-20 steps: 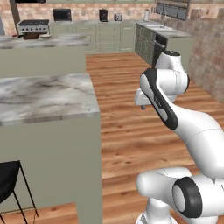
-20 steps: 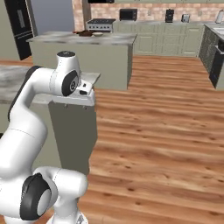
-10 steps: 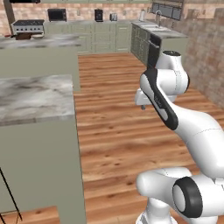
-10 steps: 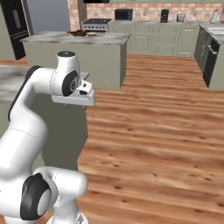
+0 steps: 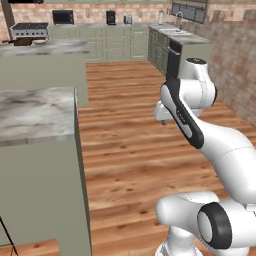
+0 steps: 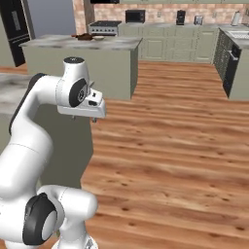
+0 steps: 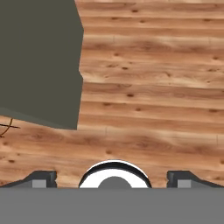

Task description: Place the two vegetables and bowl onto the tray for setting up a vegetable dip station.

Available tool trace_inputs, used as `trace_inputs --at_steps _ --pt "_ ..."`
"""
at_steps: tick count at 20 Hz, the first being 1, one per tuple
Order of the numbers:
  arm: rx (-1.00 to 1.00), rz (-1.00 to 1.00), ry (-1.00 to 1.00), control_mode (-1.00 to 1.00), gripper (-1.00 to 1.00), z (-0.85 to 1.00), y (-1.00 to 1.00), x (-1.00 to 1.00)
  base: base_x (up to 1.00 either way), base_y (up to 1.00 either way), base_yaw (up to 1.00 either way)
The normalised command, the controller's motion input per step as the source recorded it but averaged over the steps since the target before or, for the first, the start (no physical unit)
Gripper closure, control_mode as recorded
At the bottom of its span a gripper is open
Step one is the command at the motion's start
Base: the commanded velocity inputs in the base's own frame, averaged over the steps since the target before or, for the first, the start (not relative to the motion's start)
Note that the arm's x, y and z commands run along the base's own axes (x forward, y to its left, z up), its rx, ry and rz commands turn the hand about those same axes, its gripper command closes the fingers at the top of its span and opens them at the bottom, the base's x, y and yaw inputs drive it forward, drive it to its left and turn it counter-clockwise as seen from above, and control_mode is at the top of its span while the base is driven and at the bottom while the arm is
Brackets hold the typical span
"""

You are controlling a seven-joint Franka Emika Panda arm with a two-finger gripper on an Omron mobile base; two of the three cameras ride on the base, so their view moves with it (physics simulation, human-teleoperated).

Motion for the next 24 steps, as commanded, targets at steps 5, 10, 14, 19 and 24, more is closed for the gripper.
trace_inputs --at_steps 5,10,14,19,24 --pt "0.0 0.0 0.0 1.0 -1.0 0.0 0.0 0.0 0.39 -0.18 0.0" --pt "0.0 0.0 0.0 1.0 -1.0 0.0 0.0 0.0 0.45 -0.14 -0.01" --pt "0.0 0.0 0.0 1.0 -1.0 0.0 0.0 0.0 0.53 -0.12 0.0" --pt "0.0 0.0 0.0 1.0 -1.0 0.0 0.0 0.0 0.5 -0.23 0.0" --pt "0.0 0.0 0.0 1.0 -1.0 0.0 0.0 0.0 0.47 -0.3 0.0"
